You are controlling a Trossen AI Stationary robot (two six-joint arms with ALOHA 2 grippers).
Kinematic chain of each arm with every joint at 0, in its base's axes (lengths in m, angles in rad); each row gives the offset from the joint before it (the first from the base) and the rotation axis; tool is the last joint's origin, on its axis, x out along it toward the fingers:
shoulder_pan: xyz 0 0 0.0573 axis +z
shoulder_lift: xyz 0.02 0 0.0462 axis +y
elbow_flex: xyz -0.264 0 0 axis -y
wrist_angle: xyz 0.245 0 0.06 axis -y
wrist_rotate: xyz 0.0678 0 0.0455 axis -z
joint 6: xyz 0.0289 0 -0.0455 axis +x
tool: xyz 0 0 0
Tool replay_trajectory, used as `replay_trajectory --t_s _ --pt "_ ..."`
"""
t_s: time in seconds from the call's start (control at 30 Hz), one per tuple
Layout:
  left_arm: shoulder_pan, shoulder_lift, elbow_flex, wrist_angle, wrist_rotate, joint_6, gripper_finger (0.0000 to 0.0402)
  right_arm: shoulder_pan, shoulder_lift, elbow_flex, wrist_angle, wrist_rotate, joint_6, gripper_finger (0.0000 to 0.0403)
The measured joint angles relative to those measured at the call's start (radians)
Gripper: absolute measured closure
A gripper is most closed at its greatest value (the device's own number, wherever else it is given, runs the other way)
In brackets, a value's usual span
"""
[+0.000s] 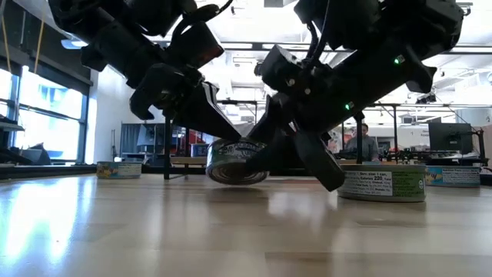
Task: Stack canned seafood by type on shelf
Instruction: Put the light green tuna can on the shelf and align it with the other light green tuna can
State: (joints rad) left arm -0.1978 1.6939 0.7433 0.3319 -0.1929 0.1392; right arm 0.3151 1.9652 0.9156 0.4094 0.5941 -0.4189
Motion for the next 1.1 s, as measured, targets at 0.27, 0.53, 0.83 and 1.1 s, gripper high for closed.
replay_trajectory --t_s 0.27,0.53,0.83,1.1 --pt "-0.03 -0.185 0.002 -0.274 -0.122 -0.082 0.0398 0.018 -0.046 0.126 -0.338 0.02 0.117 0.0294" --pt "-0.113 -0.289 -0.145 -0.305 -0.295 -0.304 0.0397 -0.076 -0.129 0.426 -1.196 0.125 0.399 0.0294" --pt "-0.228 -0.284 -0.315 0.035 -0.418 -0.417 0.0397 -0.338 -0.126 0.458 -1.363 0.128 0.452 0.0294" --pt "-0.276 -0.284 -0.348 0.135 -0.51 -0.418 0.0397 -0.479 -0.126 0.424 -1.338 0.025 0.444 0.0294"
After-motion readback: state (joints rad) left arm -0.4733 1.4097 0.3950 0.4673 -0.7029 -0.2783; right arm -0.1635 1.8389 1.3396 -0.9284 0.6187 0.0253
